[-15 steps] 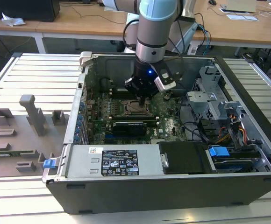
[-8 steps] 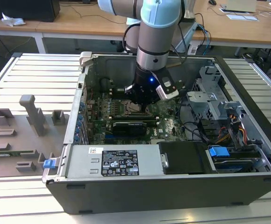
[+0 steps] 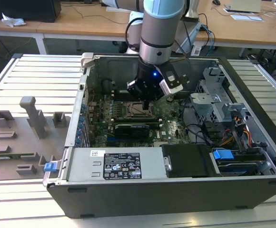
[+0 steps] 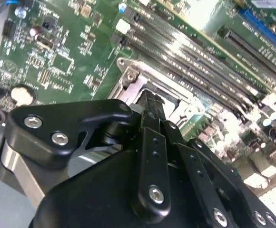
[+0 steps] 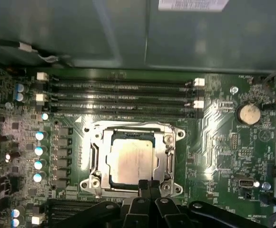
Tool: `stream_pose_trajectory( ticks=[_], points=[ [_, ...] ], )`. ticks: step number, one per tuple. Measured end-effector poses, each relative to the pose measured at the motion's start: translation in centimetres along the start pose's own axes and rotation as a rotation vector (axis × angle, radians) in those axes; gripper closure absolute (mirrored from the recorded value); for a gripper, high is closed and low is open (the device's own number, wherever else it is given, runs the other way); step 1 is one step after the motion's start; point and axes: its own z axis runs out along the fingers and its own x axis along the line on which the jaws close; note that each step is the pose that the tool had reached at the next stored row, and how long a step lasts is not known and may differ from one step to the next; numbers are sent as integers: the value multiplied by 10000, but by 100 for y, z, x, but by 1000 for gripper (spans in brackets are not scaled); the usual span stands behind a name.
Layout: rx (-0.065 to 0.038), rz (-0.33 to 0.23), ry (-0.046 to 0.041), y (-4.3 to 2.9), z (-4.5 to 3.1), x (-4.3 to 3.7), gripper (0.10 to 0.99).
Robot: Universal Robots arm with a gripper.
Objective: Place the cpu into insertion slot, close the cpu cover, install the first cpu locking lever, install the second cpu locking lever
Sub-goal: 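Install the first cpu locking lever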
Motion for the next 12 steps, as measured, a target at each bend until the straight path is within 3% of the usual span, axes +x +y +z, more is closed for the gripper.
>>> stream_pose_trajectory(
  ticks=[9,12],
  points=[
    [-1,0,0,34,-220,3,980],
    [0,-1,0,38,-343,5,980]
  ],
)
